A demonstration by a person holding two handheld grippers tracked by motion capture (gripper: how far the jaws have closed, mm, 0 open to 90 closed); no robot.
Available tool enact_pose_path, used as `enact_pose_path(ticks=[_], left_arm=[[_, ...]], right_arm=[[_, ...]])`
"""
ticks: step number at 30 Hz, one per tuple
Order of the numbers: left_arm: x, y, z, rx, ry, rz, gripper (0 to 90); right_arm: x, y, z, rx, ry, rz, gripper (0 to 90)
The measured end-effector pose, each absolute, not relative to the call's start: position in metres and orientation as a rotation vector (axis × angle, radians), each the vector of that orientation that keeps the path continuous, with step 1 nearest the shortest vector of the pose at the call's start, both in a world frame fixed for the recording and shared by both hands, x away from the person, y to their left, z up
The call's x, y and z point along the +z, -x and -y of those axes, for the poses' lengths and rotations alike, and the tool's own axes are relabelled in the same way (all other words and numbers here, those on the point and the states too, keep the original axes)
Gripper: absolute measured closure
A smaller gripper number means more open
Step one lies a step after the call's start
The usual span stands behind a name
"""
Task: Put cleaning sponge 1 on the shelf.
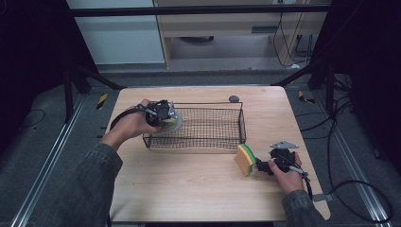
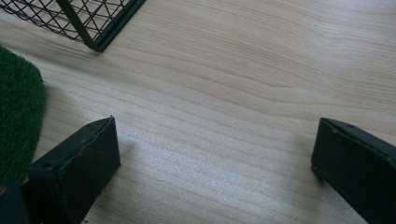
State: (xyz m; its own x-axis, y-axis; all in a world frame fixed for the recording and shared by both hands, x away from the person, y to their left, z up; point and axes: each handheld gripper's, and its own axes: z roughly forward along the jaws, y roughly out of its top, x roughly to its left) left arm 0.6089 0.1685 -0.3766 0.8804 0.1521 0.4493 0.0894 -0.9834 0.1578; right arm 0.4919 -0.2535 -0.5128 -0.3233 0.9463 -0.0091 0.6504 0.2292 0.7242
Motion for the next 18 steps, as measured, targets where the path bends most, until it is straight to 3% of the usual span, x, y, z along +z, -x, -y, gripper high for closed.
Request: enact_pose_path(ticks=[18], left_arm=[[-0.395,-0.612,-0.167,0.68,-2.937,-0.193,69.8]], right_arm=[[-0.513,-0.492,0.254,0.873,-1.463,-2.057,1.3]])
